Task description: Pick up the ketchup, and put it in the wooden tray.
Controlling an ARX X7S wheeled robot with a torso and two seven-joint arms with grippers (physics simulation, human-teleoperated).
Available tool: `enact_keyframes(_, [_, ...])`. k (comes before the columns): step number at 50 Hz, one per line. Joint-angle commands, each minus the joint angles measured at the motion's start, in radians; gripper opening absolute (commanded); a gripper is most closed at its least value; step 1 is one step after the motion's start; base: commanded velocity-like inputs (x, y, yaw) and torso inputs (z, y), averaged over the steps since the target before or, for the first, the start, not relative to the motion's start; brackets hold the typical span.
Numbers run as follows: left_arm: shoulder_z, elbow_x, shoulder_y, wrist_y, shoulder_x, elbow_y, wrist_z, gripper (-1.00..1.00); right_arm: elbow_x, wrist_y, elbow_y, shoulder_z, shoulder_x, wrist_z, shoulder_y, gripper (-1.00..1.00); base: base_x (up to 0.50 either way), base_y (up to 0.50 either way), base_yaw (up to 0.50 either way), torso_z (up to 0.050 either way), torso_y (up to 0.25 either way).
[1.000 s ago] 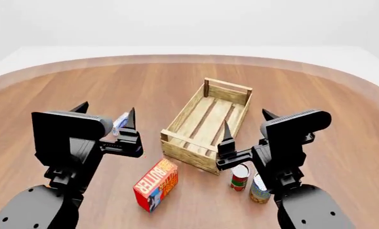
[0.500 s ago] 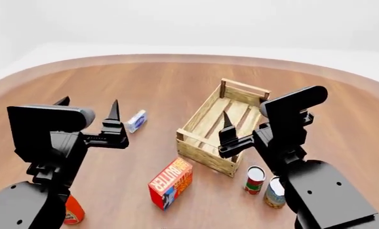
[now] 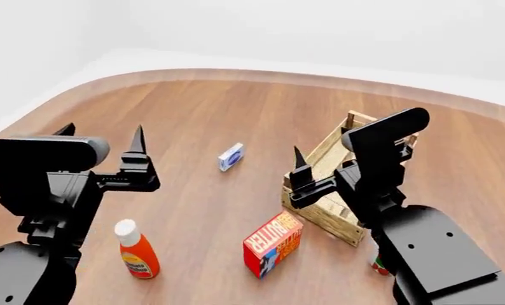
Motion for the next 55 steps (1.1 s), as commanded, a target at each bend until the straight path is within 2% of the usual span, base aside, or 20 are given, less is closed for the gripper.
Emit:
enact_keyframes(1, [-0.017, -0.013, -0.003, -0.013, -0.003, 0.017, -0.011, 1.0, 0.005, -0.007, 0.005, -0.011, 0.006, -0.004, 0.005, 1.0, 0.0, 0.0, 0.0, 0.0, 0.0])
enact_keyframes(10, [-0.072, -0.031, -0.035, -0.045, -0.014, 0.041, -0.023, 1.0, 0.002, 0.023, 0.023, -0.051, 0.009, -0.004, 0.023, 1.0, 0.0, 0.0, 0.0, 0.0, 0.0])
enact_keyframes(27, [-0.072, -0.034, -0.035, -0.032, -0.022, 0.031, -0.032, 1.0, 0.02, 0.049, 0.028, -0.042, 0.007, -0.004, 0.031, 1.0, 0.01, 0.0, 0.0, 0.0, 0.0])
enact_keyframes(48, [-0.062, -0.036, -0.032, -0.012, -0.027, 0.011, -0.04, 1.0, 0.025, 0.028, 0.044, -0.048, 0.007, 0.002, 0.027, 1.0, 0.37, -0.2, 0.0, 0.0, 0.0])
enact_keyframes(55, [-0.061, -0.034, -0.03, -0.002, -0.031, 0.007, -0.043, 1.0, 0.023, 0.015, 0.051, -0.054, 0.009, 0.004, 0.027, 1.0, 0.0, 0.0, 0.0, 0.0, 0.0])
